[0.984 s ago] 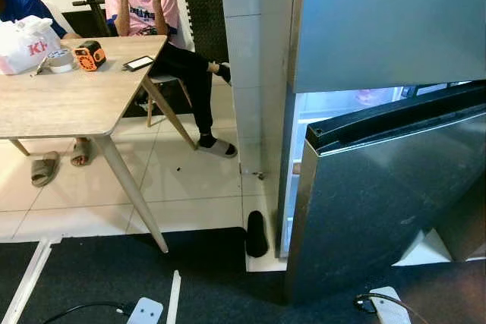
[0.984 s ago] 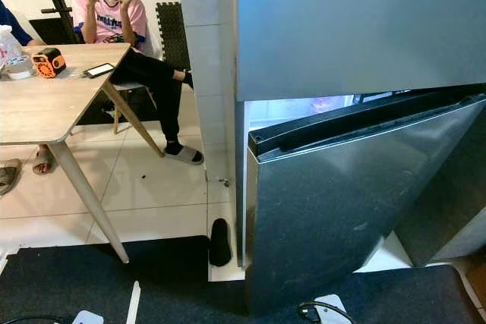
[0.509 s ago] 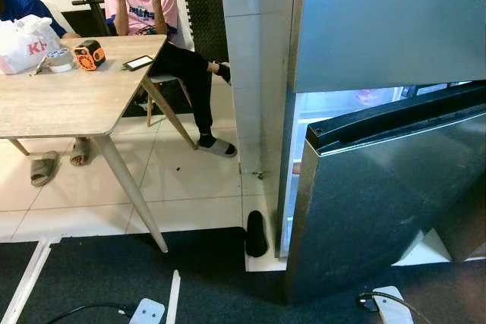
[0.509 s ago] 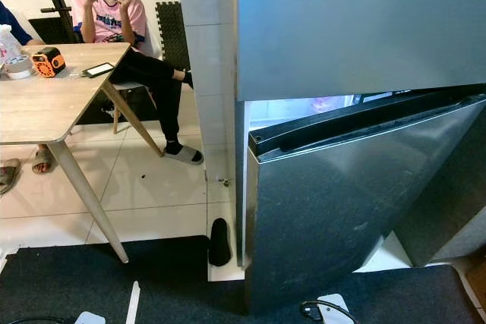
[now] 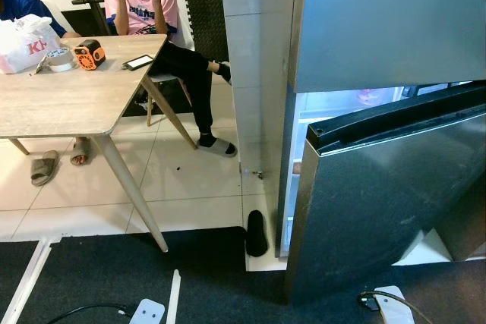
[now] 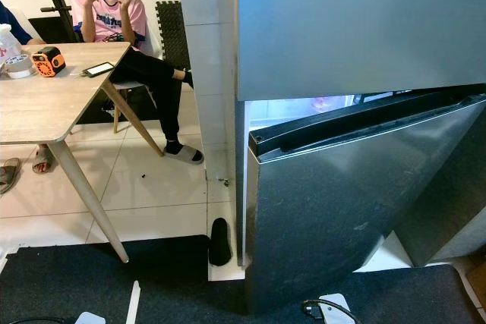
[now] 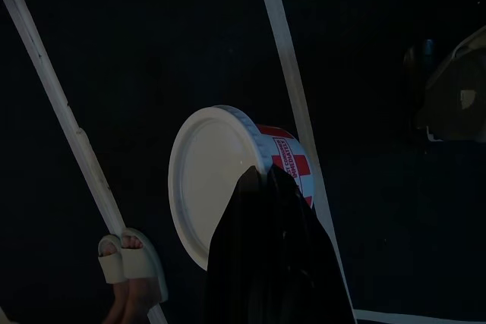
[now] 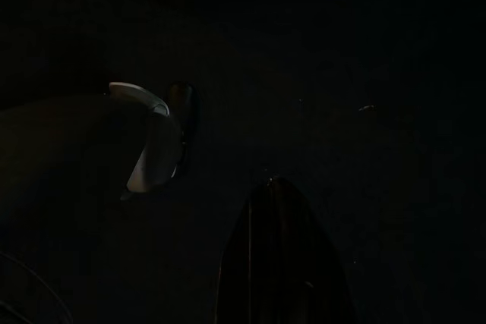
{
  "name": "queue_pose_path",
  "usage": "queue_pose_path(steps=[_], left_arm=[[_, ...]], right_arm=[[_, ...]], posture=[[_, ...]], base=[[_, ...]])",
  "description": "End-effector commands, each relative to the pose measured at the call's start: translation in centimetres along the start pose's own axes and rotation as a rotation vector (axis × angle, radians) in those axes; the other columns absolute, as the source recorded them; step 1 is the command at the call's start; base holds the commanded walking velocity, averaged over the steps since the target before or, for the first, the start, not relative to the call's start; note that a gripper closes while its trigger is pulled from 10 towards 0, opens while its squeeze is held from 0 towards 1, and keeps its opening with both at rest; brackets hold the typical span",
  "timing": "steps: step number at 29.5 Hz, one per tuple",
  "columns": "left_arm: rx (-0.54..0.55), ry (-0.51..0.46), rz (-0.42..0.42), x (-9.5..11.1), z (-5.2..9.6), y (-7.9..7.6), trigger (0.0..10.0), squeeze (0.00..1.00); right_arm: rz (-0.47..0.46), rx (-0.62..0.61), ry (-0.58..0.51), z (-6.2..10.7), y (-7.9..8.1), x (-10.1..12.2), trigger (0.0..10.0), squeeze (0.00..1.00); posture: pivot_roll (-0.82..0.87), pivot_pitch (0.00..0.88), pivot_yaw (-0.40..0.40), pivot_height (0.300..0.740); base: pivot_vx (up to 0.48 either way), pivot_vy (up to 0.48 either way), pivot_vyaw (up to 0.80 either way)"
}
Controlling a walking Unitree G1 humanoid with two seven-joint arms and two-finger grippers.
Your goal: Restocking fridge
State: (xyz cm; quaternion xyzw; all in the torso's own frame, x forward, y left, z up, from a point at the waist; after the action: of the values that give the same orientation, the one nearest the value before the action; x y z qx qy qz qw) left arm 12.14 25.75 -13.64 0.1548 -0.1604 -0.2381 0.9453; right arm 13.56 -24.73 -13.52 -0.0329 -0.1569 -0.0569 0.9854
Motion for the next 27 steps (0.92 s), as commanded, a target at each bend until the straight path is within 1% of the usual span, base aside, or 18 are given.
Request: queue_pose_path(steps=[1,11,21,22,24,27], left_arm=[[-0.004,0.015,0.003,-0.3,0.0,-0.2,10.0,0.00],[-0.006,0.016,0.005,-0.4,0.0,-0.3,10.0,0.00],[-0.004,0.020,-0.001,-0.6,0.1,-0.3,10.0,0.00],[0.006,0.027,0.019,-1.0,0.1,0.2,10.0,0.00],[0.010,0.031,0.026,-1.1,0.1,0.4,10.0,0.00],[0.037,0.032,0.043,-1.2,0.1,1.5,10.0,0.00]], right_arm=[[-0.001,0.004,-0.006,-0.1,0.4,0.2,10.0,0.00],[-0.011,-0.003,-0.010,-0.1,0.3,0.2,10.0,0.00],[-0.018,0.002,-0.007,-0.1,0.5,0.0,10.0,0.00],[-0.042,-0.002,-0.006,-0.1,0.6,-0.2,10.0,0.00],[-0.047,-0.003,-0.005,-0.1,0.6,-0.3,10.0,0.00],[-0.045,-0.015,-0.004,-0.1,0.6,-0.7,10.0,0.00]], posture=[[-0.02,0.000,0.018,0.740],[-0.02,0.000,0.016,0.740],[-0.02,0.000,0.020,0.740],[-0.01,0.000,0.018,0.740],[-0.01,0.000,0.018,0.740],[-0.03,0.000,0.019,0.740]], base=[[0.000,0.000,0.00],[0.000,0.000,0.00],[0.000,0.000,0.00],[0.000,0.000,0.00],[0.000,0.000,0.00],[0.000,0.000,0.00]])
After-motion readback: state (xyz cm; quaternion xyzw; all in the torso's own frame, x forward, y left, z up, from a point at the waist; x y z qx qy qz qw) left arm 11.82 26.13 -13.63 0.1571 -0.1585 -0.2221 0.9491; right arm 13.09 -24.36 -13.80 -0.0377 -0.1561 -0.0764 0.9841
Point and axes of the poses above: a point about 5 cm out from each wrist's last joint towards the gripper, its own z axis pointing back from the gripper into the wrist, its own x axis along the axis of the wrist's last joint, y = z × x, the point moved 4 cm from there along -z, pointing out of the wrist towards the gripper, and after that the axes turned 13 degrees about -z, right-handed, at the moved point
